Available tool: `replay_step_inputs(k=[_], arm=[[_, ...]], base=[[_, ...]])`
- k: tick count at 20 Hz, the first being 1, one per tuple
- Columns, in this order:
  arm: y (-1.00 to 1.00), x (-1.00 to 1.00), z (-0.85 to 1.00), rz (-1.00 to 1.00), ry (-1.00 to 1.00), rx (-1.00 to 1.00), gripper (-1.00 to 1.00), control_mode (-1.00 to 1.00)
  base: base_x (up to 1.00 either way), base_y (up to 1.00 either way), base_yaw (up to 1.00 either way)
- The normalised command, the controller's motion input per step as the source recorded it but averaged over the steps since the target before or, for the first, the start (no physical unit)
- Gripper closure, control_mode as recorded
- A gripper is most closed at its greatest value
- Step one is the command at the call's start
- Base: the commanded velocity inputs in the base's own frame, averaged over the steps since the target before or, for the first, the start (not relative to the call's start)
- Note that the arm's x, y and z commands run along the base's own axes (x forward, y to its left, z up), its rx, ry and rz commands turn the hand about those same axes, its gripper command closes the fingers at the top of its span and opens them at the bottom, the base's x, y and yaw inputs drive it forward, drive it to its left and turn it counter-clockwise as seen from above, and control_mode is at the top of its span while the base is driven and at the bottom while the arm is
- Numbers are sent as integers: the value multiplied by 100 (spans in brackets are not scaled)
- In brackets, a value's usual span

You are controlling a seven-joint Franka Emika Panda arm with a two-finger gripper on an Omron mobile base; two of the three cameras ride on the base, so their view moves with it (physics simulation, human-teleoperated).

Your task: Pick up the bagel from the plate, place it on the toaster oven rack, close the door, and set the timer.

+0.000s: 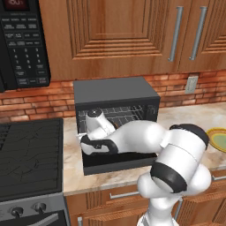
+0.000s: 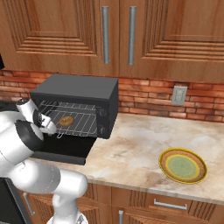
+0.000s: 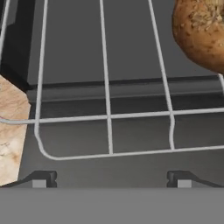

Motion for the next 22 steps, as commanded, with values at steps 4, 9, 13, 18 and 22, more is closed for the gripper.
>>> replay_step_inputs(k=[4,9,13,18,22], arm=[[3,24,-19,0,0,0,-100,-100],[1,19,-13,0,0,0,-100,-100],[3,40,0,0,-3,0,-100,-100],[1,57,0,0,-8,0,-100,-100],[3,51,0,0,-10,0,-100,-100]], base=[[0,0,0],[0,0,0],[0,0,0],[0,0,0],[0,0,0]])
